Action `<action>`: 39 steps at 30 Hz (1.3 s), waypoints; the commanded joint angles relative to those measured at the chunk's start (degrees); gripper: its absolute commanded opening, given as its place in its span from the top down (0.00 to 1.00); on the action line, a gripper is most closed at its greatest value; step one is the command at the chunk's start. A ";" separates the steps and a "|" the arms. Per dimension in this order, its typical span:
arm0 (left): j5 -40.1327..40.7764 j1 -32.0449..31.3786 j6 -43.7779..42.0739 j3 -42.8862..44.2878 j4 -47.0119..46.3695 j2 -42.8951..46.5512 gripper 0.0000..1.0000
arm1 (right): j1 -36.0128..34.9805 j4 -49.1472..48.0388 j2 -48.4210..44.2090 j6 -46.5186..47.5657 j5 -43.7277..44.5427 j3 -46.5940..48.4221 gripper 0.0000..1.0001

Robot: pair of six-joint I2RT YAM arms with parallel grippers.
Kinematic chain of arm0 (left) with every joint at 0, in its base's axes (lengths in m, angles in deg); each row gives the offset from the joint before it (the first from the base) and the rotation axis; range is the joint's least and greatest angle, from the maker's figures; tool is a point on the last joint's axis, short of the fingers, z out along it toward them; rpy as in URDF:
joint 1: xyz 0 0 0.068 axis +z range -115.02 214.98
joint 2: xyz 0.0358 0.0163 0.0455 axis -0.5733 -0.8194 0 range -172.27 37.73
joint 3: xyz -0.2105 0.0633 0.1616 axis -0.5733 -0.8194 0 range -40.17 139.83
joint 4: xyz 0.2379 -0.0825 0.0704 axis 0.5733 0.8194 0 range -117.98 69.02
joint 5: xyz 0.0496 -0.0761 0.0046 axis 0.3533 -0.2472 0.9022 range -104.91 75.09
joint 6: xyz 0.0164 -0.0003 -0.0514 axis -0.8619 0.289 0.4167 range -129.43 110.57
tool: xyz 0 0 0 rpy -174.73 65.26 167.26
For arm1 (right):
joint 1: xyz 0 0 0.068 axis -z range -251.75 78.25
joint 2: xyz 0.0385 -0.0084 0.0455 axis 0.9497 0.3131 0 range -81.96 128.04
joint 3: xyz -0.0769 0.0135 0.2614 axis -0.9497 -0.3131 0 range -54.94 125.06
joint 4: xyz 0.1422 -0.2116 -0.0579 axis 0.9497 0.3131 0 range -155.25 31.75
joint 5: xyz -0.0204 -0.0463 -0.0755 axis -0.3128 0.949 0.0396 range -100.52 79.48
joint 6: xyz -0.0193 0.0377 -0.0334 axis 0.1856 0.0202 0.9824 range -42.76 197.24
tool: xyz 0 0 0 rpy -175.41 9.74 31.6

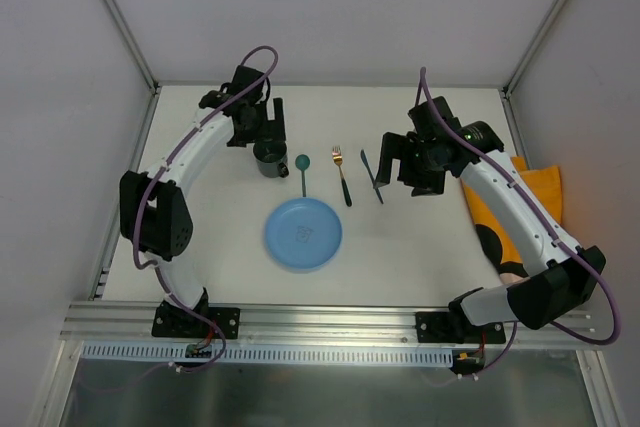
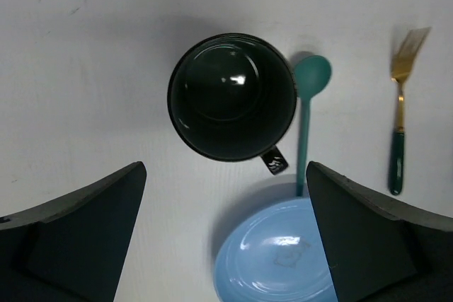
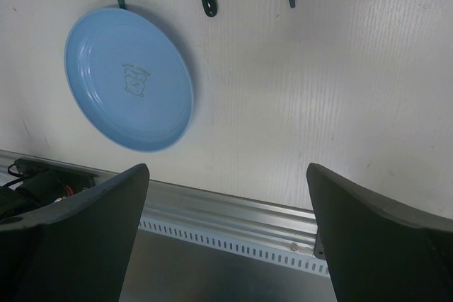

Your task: Set the dinner table for one person

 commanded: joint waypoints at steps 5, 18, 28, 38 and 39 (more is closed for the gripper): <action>6.48 0.81 0.86 3.25 3.87 -4.03 0.01 | -0.33 2.09 -1.43 0.98 2.05 0.85 0.01; 5.16 3.44 2.36 4.04 3.78 -10.10 0.01 | -0.33 2.53 0.41 2.21 2.49 1.29 0.01; 4.10 4.50 3.50 6.50 3.78 -15.99 0.66 | -0.33 2.79 0.94 2.13 3.28 1.38 0.01; 3.66 7.92 5.00 7.91 3.78 -19.77 1.00 | -0.33 3.58 1.55 2.04 4.07 2.26 0.01; 4.62 8.54 4.91 7.30 3.78 -19.42 1.00 | -0.33 3.67 1.64 2.12 4.07 2.26 0.01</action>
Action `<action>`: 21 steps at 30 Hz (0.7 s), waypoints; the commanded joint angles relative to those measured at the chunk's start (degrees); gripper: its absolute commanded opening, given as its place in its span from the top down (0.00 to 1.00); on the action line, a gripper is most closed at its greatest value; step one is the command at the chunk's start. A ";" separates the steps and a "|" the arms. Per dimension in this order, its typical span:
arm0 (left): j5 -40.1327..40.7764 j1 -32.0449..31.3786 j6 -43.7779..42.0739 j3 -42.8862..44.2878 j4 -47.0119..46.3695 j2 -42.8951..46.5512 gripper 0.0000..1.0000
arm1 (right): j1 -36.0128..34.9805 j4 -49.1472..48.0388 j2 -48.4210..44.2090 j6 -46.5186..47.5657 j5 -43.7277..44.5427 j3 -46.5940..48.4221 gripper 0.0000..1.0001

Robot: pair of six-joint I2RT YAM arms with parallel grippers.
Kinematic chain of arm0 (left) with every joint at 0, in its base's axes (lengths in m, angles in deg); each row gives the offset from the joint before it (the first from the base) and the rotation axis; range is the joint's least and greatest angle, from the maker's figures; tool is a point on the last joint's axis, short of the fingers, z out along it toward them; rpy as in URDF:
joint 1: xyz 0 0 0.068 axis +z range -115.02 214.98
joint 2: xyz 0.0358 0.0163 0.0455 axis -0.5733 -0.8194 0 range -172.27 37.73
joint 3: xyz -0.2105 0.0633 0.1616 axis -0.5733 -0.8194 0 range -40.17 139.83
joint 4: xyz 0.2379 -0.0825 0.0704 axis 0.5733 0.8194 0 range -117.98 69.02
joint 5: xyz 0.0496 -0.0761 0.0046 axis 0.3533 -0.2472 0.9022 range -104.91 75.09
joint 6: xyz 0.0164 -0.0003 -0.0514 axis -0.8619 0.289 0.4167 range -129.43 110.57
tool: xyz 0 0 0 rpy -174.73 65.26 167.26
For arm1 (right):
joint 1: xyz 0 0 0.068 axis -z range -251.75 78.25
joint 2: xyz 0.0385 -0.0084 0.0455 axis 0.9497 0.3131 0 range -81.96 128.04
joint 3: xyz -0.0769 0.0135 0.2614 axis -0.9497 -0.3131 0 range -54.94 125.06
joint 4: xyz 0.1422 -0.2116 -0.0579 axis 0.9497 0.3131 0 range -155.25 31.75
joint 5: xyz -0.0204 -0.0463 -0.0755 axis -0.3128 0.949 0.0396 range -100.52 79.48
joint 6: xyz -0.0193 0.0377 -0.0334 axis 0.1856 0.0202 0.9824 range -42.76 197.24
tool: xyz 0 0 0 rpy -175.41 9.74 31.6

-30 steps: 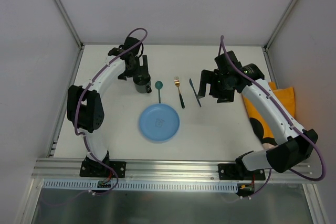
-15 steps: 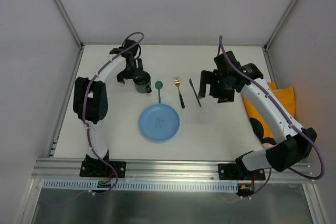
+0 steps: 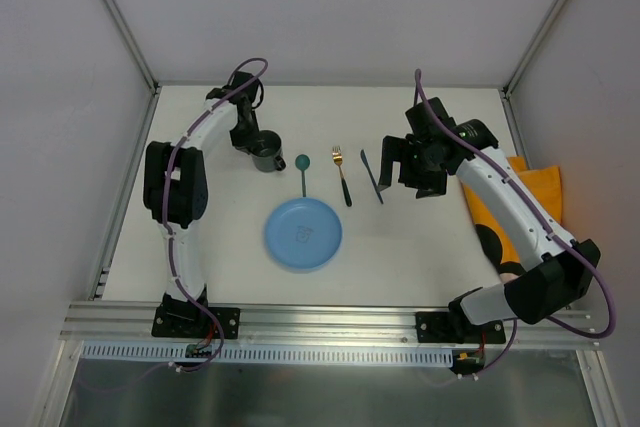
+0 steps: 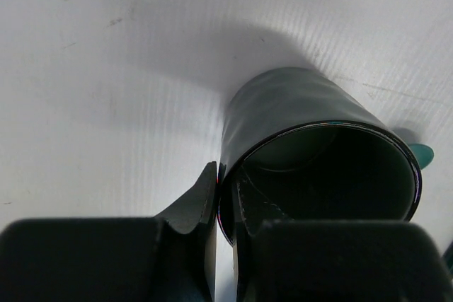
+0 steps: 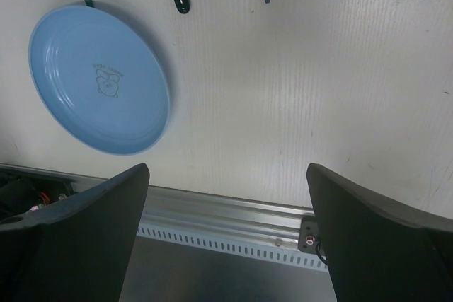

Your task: Set the dinner table for one person

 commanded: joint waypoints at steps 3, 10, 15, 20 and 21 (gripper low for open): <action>3.06 6.00 0.51 -1.30 1.03 -0.25 1.00 | -0.29 1.90 0.13 0.75 1.04 2.11 0.01; 5.17 14.60 -0.80 -4.21 0.94 2.39 1.00 | -0.29 1.81 1.10 0.57 0.77 2.19 0.01; 6.93 20.67 -1.86 -4.91 1.03 3.53 1.00 | -0.29 1.81 1.63 0.75 0.60 2.45 0.01; 7.46 25.86 -1.60 -4.65 1.03 4.15 1.00 | -0.29 1.90 1.72 0.66 0.51 2.19 0.00; 6.76 27.26 -1.68 -4.04 1.03 3.89 1.00 | -0.29 1.90 1.63 0.66 0.51 2.02 0.01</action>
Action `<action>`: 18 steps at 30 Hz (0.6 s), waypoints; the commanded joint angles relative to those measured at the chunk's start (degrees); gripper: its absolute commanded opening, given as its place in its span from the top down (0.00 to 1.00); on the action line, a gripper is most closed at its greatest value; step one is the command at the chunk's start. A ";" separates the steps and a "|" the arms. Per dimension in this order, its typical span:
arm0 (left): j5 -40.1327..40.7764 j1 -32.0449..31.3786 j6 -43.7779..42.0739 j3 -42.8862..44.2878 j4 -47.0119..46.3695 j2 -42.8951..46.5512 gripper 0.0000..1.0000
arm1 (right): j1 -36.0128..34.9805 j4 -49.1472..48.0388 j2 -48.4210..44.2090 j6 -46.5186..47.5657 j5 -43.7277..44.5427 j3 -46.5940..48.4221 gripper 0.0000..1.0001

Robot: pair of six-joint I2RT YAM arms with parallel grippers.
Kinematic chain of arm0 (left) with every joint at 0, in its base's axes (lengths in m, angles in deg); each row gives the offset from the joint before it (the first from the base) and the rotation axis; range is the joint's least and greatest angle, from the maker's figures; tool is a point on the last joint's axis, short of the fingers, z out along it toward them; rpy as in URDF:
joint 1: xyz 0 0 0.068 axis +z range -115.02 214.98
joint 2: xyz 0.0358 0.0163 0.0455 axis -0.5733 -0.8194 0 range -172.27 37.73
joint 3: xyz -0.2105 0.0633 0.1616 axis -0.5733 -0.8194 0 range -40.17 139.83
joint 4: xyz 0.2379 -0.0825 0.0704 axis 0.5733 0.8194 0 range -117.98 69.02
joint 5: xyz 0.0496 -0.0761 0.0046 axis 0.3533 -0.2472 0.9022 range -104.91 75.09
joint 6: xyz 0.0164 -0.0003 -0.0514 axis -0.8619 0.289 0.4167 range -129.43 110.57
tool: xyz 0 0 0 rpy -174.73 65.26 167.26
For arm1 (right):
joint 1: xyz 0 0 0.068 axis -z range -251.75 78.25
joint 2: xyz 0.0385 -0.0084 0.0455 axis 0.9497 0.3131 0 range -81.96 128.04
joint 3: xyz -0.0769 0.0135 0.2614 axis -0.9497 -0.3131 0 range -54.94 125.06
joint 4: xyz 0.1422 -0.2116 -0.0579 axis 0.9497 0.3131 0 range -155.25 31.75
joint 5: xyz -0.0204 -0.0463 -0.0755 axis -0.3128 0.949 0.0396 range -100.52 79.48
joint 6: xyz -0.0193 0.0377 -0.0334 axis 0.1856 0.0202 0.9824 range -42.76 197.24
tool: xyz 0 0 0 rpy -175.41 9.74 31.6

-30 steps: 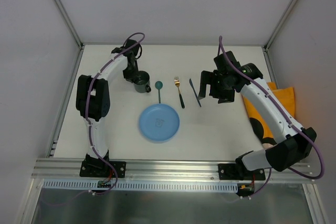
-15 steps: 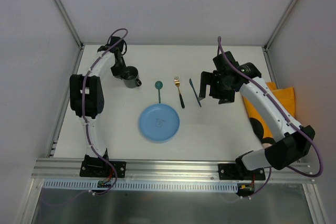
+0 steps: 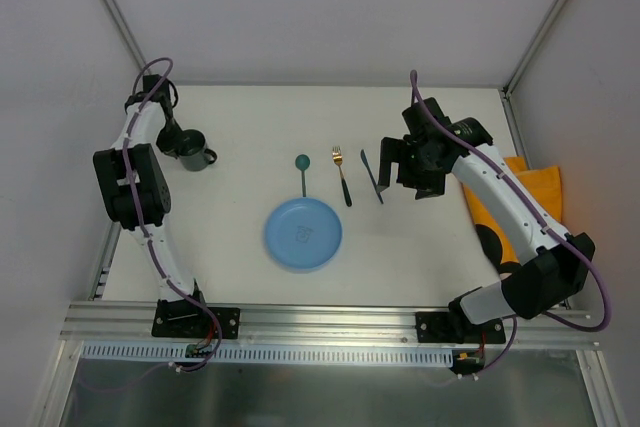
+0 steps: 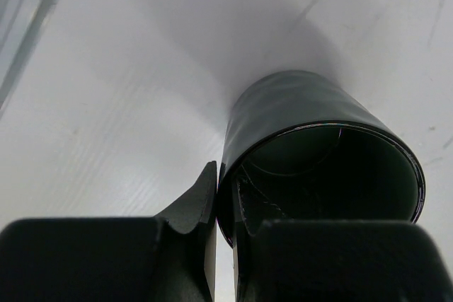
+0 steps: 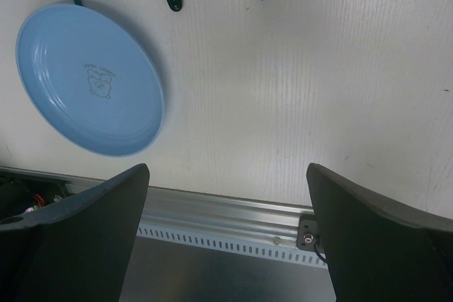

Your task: Set the dinner table for one person

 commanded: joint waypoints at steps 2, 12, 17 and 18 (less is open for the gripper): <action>3.39 3.65 -1.42 0.10 2.34 1.35 1.00 | -0.29 1.57 -0.14 0.73 0.14 1.93 0.01; -1.79 6.64 -1.16 2.56 2.34 0.64 0.72 | -0.29 1.48 -0.14 1.34 -0.30 1.75 0.00; -5.05 6.56 -0.46 4.14 2.25 2.40 0.03 | -0.29 1.48 -0.23 1.69 -1.01 1.32 0.01; -5.31 6.47 -0.28 4.58 2.16 3.62 0.01 | -0.29 1.48 -0.23 1.87 -1.09 1.23 0.01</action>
